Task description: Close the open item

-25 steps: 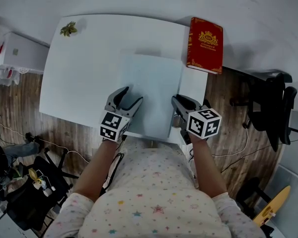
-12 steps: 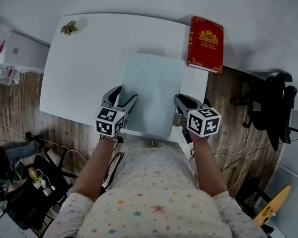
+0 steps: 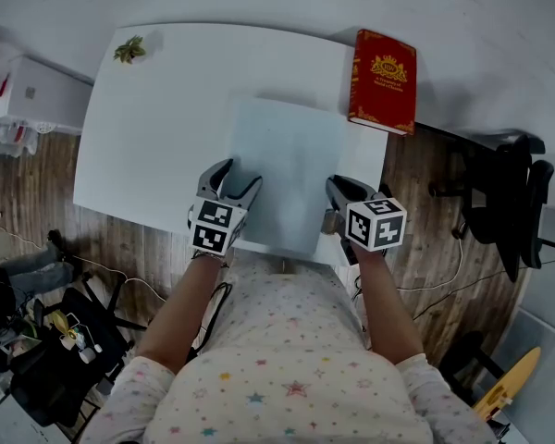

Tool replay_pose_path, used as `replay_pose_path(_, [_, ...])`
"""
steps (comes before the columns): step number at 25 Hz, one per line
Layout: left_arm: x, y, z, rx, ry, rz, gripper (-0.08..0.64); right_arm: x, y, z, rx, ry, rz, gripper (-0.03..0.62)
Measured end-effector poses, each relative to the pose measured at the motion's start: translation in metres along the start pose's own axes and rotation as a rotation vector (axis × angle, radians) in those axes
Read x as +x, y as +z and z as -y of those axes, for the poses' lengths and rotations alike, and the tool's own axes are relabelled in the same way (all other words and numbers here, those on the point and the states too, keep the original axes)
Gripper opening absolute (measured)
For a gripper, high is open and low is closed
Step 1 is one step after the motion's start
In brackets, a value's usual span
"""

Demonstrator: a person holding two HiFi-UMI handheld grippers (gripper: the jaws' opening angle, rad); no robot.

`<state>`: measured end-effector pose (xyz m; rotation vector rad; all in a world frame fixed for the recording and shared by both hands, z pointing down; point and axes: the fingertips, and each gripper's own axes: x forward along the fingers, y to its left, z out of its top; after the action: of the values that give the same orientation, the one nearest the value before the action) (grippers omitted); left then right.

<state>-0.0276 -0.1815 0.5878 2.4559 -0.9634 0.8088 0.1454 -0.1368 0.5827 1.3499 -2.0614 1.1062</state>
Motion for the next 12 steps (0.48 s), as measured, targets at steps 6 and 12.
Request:
replay_pose_path(6, [0.0006,-0.0026,0.0034,0.023,0.023,-0.007,0.273,0.005,-0.0091,0.0043,-0.02,-0.017,-0.023,0.063])
replay_pose_path(12, [-0.0001,-0.0023,0.0031,0.041,0.034,-0.012,0.273,0.0069,-0.0106,0.0043,-0.061,-0.042,-0.036,0.07])
